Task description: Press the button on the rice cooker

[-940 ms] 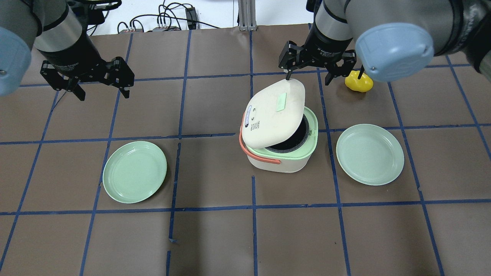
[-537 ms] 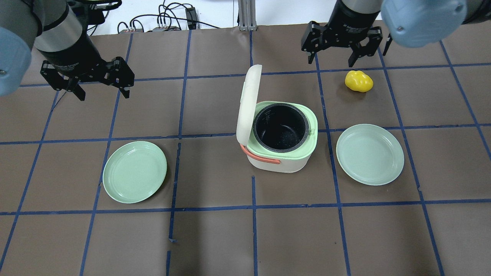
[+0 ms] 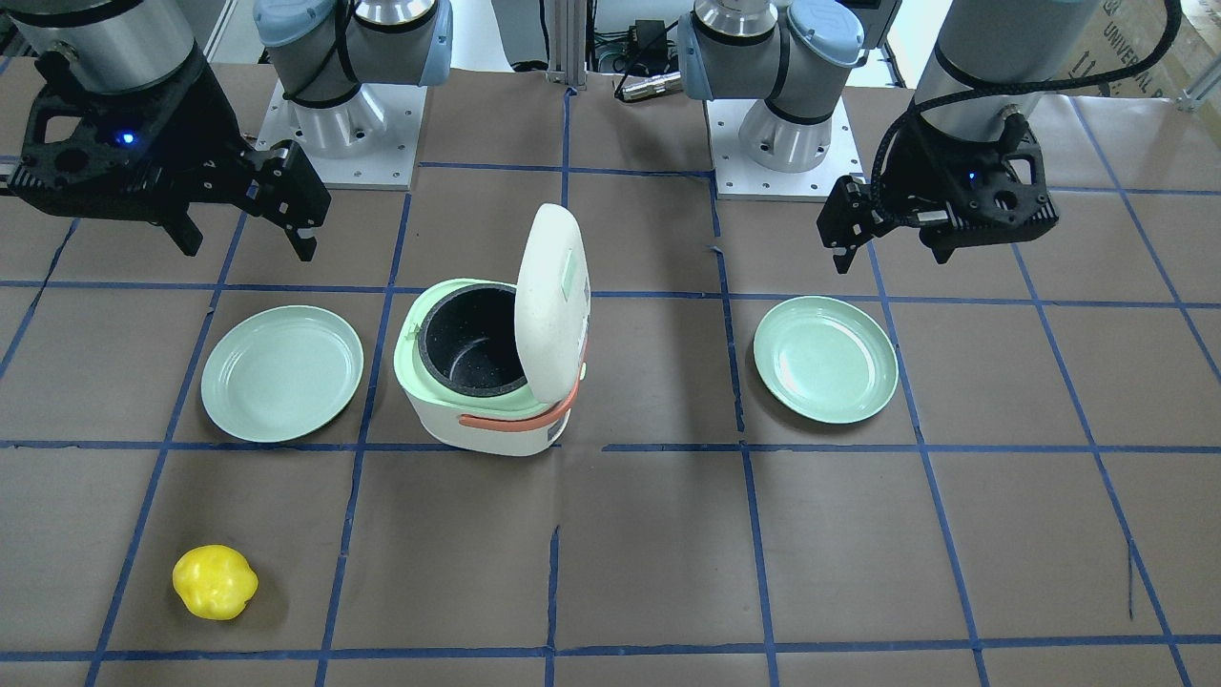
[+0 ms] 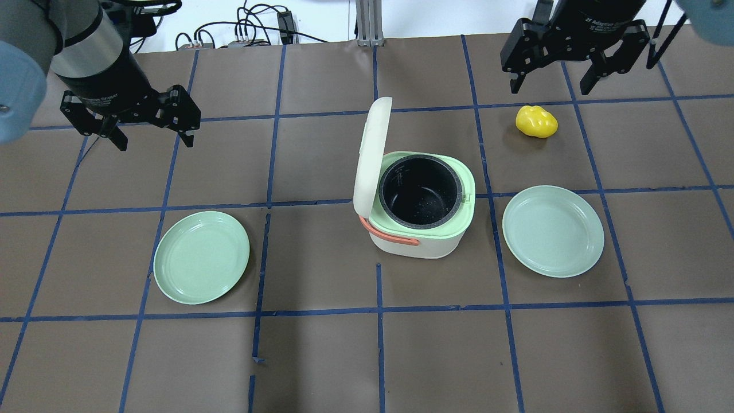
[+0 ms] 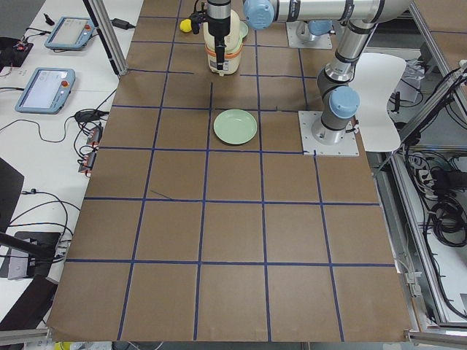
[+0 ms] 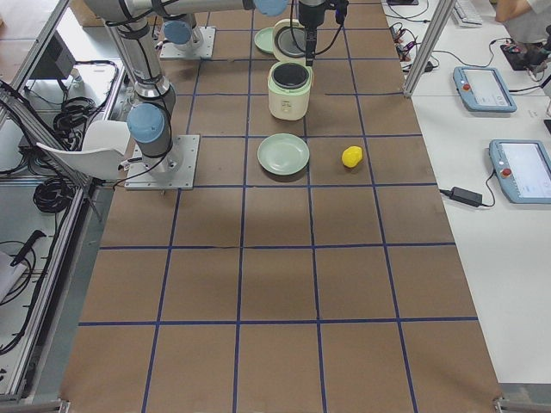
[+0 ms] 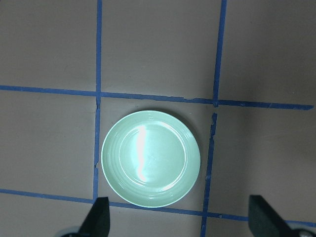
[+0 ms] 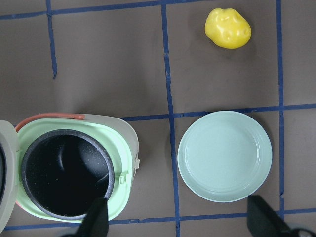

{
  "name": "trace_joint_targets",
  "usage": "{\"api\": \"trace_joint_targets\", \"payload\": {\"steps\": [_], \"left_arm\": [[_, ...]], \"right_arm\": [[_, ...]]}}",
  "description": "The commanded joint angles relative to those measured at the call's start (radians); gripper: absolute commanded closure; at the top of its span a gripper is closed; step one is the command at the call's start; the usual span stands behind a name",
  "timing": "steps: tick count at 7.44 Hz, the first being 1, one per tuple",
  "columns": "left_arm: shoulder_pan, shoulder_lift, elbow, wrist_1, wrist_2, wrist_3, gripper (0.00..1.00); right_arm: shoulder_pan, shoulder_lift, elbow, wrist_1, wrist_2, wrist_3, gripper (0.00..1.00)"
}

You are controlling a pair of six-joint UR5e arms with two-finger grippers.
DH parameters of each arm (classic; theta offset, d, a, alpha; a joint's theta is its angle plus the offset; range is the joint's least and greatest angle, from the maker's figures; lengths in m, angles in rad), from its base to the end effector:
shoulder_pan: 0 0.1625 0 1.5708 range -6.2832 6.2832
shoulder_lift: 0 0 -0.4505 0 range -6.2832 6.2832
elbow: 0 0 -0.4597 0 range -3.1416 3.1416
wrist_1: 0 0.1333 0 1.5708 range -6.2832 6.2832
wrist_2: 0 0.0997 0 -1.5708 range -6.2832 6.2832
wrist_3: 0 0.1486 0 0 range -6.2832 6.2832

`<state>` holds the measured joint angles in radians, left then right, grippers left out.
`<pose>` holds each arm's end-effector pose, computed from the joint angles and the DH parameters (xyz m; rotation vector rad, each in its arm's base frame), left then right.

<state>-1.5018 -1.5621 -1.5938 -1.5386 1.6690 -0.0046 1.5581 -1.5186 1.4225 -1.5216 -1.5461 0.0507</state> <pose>-0.0800 -0.5649 0.4603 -0.1133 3.0407 -0.0224 0.1295 -0.5893 0.5128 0.0978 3.1136 -0.0723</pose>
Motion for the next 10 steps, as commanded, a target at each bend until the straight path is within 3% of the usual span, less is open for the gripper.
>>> {"api": "trace_joint_targets", "payload": {"steps": [1, 3, 10], "left_arm": [[-0.001, -0.001, 0.0, 0.0, 0.0, 0.0, 0.0], [0.0, 0.0, 0.0, 0.0, 0.0, 0.0, 0.0], [0.0, 0.0, 0.0, 0.0, 0.0, 0.0, 0.0]], "right_arm": [[0.009, 0.017, 0.001, 0.005, -0.015, -0.002, 0.0], [0.054, 0.021, 0.001, 0.006, -0.039, 0.012, 0.0], [0.051, 0.023, 0.004, 0.017, -0.04, -0.006, 0.0]]}}
